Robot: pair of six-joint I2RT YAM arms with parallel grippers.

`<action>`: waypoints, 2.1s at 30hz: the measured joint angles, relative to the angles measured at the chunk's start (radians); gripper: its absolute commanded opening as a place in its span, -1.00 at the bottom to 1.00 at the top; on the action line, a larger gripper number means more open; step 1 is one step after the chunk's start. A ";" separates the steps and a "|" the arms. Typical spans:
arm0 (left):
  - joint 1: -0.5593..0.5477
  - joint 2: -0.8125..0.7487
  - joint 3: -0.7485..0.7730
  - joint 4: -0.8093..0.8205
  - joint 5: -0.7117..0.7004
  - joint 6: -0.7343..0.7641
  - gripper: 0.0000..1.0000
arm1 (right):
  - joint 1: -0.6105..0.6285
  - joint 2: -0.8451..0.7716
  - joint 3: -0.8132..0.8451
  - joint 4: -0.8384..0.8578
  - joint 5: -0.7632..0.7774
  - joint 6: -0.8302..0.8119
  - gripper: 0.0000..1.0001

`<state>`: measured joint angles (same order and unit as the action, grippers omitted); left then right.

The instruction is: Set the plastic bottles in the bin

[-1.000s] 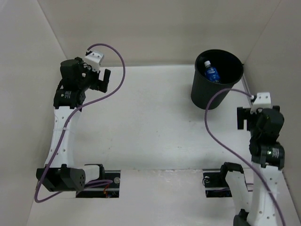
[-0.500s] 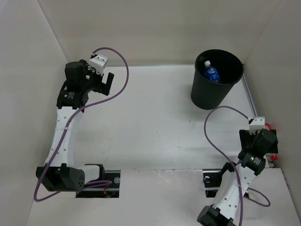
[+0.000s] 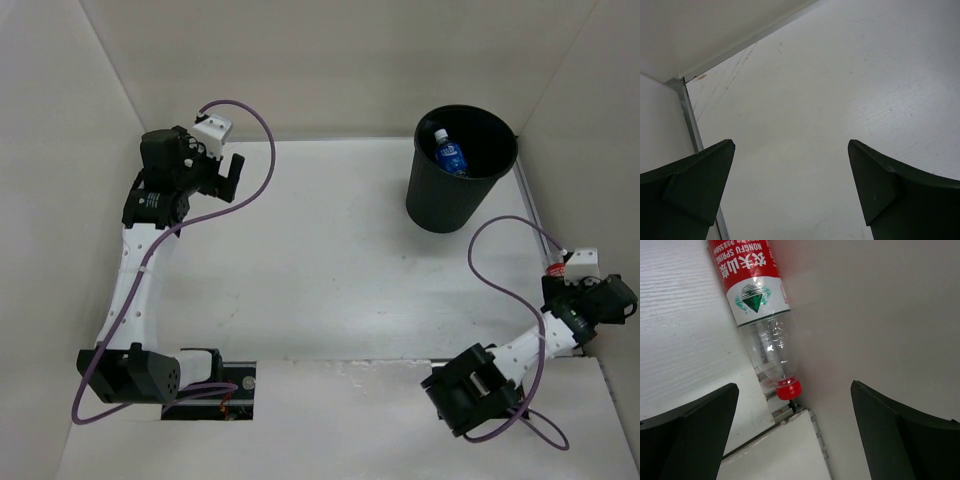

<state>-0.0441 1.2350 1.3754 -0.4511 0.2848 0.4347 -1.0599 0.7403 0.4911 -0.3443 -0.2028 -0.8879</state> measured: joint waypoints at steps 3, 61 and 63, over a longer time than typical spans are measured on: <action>0.004 0.000 0.000 0.000 0.005 -0.008 1.00 | -0.038 0.043 0.000 0.046 -0.064 -0.051 1.00; 0.127 0.043 0.246 -0.152 0.090 -0.043 1.00 | -0.156 0.673 0.081 0.283 -0.433 -0.349 -0.94; 0.129 0.040 0.246 -0.152 0.094 -0.044 1.00 | -0.135 0.649 0.080 0.275 -0.416 -0.344 -1.00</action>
<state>0.0853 1.2747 1.6218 -0.6033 0.3790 0.3904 -1.1950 1.3895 0.5709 -0.0692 -0.6189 -1.2324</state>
